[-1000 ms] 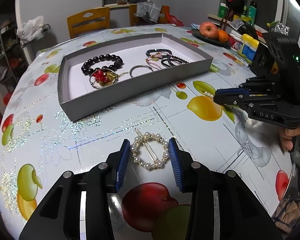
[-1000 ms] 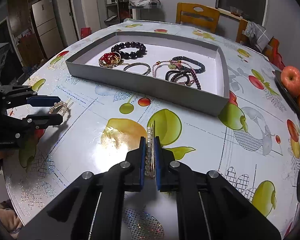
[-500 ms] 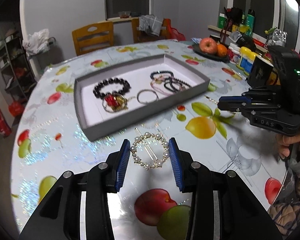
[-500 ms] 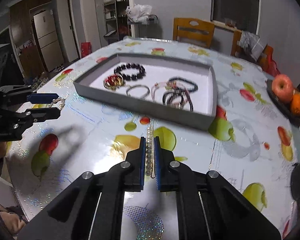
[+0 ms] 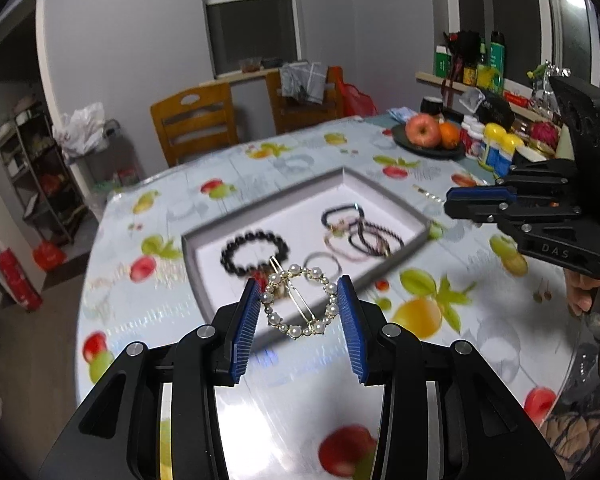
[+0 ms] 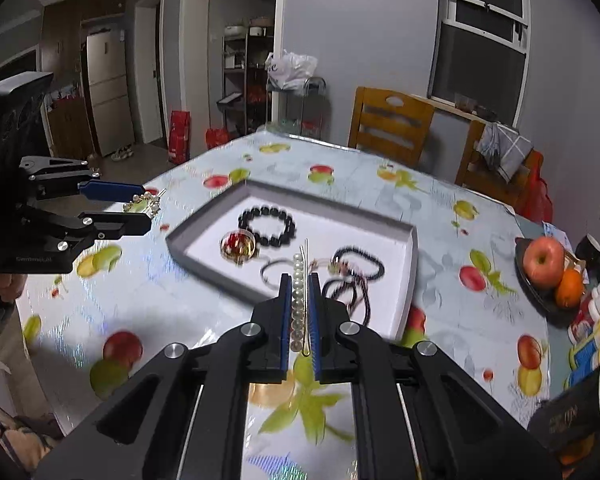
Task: Organize jewelry
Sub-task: 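Carry the hair clip and hairpin into the gray box, then open both tools to release the clip and hairpin in the box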
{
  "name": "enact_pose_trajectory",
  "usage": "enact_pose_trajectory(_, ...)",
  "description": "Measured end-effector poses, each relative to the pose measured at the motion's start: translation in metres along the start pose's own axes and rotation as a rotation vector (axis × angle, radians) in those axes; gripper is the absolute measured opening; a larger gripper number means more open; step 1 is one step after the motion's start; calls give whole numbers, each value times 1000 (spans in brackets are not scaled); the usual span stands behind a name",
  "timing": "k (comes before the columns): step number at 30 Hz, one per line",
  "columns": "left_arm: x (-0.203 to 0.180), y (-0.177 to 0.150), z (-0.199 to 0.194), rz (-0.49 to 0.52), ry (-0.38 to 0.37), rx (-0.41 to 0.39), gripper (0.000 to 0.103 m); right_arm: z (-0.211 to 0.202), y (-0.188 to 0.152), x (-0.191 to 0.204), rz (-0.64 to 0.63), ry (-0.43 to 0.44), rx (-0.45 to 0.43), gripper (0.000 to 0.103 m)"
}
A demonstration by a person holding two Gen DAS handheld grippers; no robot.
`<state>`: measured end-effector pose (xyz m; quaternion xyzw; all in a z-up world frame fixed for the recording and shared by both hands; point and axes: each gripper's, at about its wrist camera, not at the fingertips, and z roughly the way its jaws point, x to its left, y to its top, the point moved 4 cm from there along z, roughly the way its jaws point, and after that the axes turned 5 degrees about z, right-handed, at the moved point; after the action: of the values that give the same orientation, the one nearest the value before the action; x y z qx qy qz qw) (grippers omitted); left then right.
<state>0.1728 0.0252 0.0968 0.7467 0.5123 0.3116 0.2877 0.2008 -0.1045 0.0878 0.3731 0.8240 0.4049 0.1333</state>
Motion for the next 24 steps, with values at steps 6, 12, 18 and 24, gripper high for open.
enact_pose_trajectory(6,18,18,35,-15,31,6,41,30,17,-28,80,5,7,8)
enact_pose_trajectory(12,48,-2,85,-109,31,78,41,67,8,-55,152,-11,46,8)
enact_pose_trajectory(18,58,-34,119,-165,-4,139,41,98,-9,-74,211,-6,91,8)
enact_pose_trajectory(24,56,-44,131,-160,-8,155,41,120,-23,-83,236,-39,131,8)
